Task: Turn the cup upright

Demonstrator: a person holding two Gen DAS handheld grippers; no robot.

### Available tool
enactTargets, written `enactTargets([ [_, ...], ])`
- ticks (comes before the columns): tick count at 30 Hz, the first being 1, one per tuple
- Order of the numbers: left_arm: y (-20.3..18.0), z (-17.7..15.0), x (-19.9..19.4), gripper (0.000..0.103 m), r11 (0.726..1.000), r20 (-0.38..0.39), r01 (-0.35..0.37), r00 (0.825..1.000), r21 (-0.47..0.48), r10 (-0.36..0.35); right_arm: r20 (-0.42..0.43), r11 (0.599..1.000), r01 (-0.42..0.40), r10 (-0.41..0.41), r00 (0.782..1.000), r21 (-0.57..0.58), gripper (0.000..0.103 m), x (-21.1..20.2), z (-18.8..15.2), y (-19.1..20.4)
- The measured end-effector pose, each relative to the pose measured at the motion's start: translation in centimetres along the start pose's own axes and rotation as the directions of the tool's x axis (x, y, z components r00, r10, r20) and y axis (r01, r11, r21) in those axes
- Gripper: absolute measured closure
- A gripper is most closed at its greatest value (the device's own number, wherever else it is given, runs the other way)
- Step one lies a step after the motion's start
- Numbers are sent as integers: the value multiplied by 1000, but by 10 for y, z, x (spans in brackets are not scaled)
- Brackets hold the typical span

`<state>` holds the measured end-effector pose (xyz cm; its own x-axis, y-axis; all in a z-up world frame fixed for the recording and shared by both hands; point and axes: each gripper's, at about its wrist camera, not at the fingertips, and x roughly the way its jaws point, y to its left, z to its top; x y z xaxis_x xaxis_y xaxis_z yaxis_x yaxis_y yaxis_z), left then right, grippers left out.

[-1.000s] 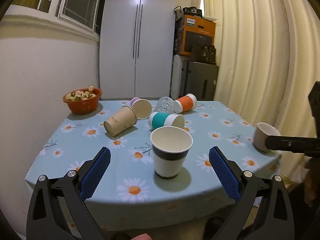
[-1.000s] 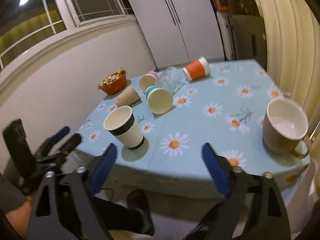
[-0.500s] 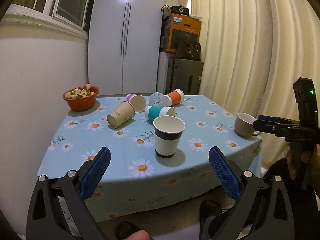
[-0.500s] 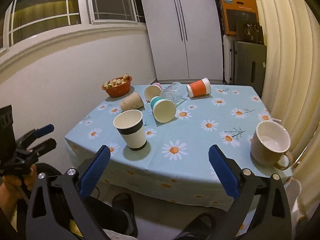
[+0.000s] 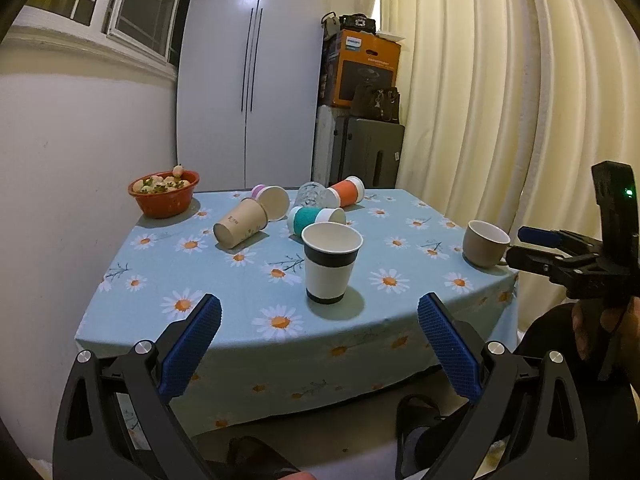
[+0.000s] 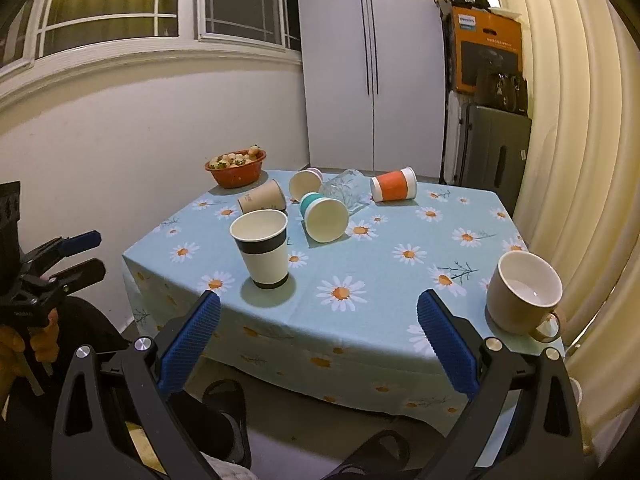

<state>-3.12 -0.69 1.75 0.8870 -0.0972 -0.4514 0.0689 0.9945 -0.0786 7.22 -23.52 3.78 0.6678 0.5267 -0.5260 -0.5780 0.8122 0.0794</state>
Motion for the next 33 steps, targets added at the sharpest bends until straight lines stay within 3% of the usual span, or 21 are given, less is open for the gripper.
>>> enactTargets([
  [10, -2, -3, 4, 7, 1000, -11, -23, 1000, 3, 23, 17, 996, 18, -17, 1000, -91, 5, 1, -6, 19],
  [33, 1, -4, 9, 7, 999, -31, -36, 999, -14, 35, -5, 997, 16, -17, 1000, -69, 5, 7, -7, 17],
])
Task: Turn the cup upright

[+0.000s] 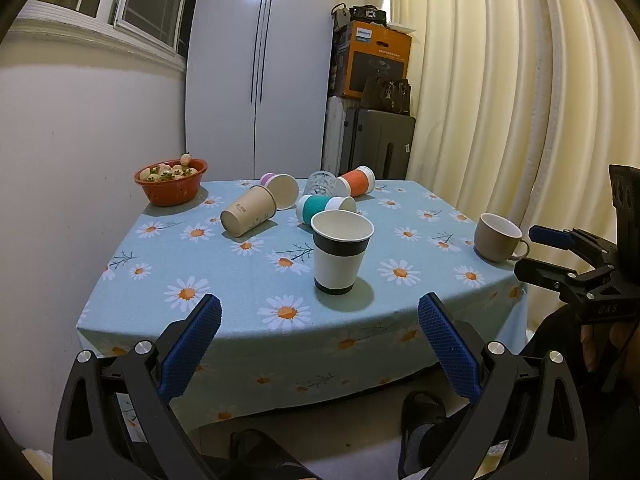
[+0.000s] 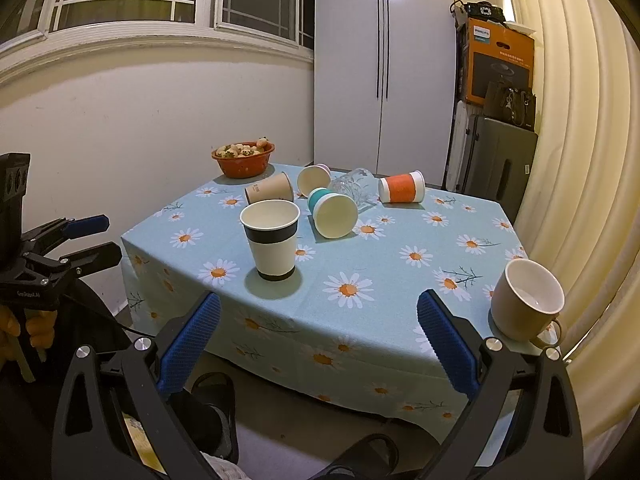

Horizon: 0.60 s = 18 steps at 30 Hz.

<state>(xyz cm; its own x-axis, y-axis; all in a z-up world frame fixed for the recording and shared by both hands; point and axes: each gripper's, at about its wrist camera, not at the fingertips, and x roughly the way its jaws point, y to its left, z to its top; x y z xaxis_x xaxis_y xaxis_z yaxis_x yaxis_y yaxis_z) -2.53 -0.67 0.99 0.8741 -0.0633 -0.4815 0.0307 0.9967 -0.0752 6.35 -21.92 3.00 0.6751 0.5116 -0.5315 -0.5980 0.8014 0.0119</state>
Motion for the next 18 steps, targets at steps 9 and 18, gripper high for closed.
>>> enactTargets([
  [9, 0, 0, 0, 7, 1000, -1, 5, 1000, 0, -5, -5, 1000, 4, -4, 1000, 4, 5, 1, -1, -2],
  [18, -2, -1, -1, 7, 1000, -1, 5, 1000, -3, -5, -10, 1000, 9, -9, 1000, 3, 5, 3, -1, -1],
])
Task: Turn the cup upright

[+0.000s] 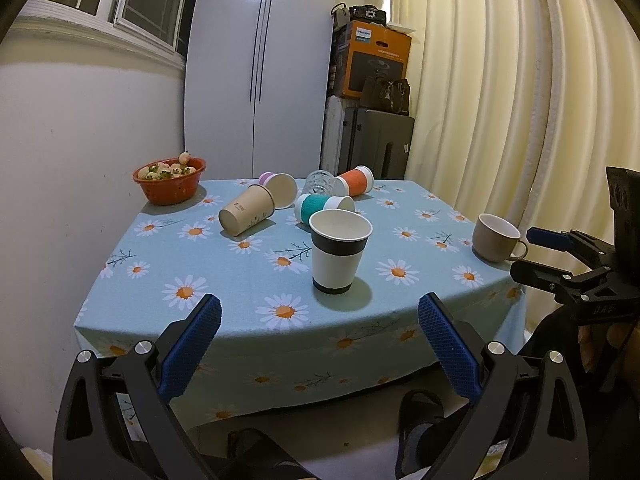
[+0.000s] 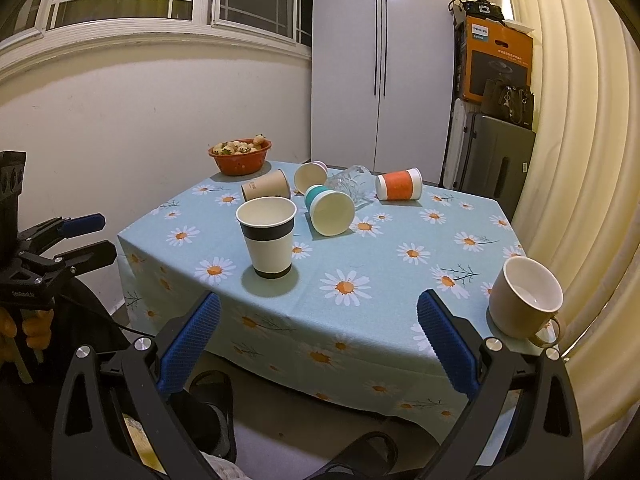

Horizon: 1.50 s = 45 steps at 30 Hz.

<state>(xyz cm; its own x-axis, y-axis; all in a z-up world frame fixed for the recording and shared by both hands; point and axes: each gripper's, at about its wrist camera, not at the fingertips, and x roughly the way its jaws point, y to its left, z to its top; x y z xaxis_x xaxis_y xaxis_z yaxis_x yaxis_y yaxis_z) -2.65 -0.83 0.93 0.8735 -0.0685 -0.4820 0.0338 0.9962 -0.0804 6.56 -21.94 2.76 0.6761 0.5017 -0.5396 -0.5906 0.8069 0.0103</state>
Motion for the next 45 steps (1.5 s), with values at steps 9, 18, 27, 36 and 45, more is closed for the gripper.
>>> enactTargets([
  [9, 0, 1, 0, 7, 1000, -1, -1, 1000, -3, 1, -4, 1000, 6, -6, 1000, 7, 5, -1, 0, -1],
  [18, -1, 1, 0, 7, 1000, 0, -4, 1000, -5, 4, -6, 1000, 8, -8, 1000, 7, 5, -2, -1, -2],
  [27, -2, 1, 1, 7, 1000, -1, -5, 1000, -5, 5, -6, 1000, 8, -8, 1000, 7, 5, -1, -1, -2],
  [36, -2, 1, 1, 7, 1000, -1, -3, 1000, -5, 3, -7, 1000, 8, -8, 1000, 6, 5, -2, -1, -2],
  [45, -1, 1, 1, 7, 1000, 0, -4, 1000, -6, 4, -7, 1000, 8, -8, 1000, 6, 5, -1, 0, -2],
])
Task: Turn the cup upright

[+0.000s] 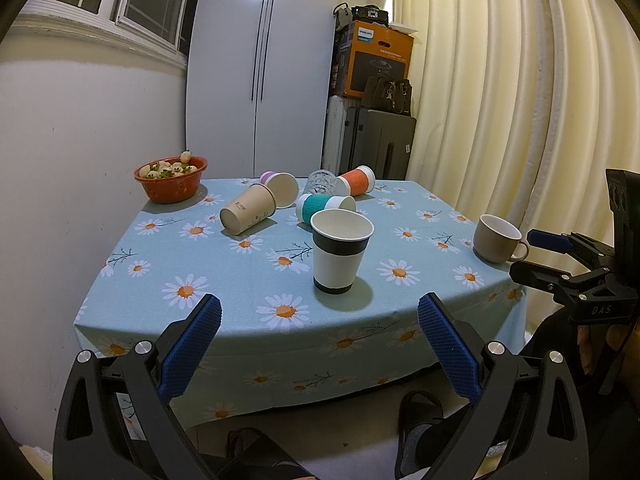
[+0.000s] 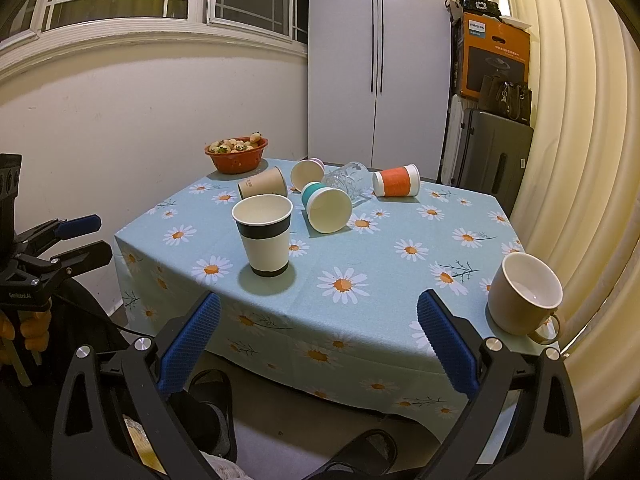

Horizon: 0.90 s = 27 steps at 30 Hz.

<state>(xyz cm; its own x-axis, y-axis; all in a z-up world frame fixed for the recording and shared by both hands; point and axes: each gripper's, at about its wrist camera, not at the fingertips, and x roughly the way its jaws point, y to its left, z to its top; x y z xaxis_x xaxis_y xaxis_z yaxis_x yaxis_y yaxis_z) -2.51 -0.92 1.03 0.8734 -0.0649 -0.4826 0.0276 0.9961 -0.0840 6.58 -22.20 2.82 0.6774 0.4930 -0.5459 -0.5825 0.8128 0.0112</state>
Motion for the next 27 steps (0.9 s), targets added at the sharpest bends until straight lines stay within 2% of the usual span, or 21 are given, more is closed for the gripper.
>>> enactTargets([
  [27, 0, -1, 0, 7, 1000, 3, -2, 1000, 0, 2, -6, 1000, 4, -4, 1000, -3, 5, -1, -2, -2],
])
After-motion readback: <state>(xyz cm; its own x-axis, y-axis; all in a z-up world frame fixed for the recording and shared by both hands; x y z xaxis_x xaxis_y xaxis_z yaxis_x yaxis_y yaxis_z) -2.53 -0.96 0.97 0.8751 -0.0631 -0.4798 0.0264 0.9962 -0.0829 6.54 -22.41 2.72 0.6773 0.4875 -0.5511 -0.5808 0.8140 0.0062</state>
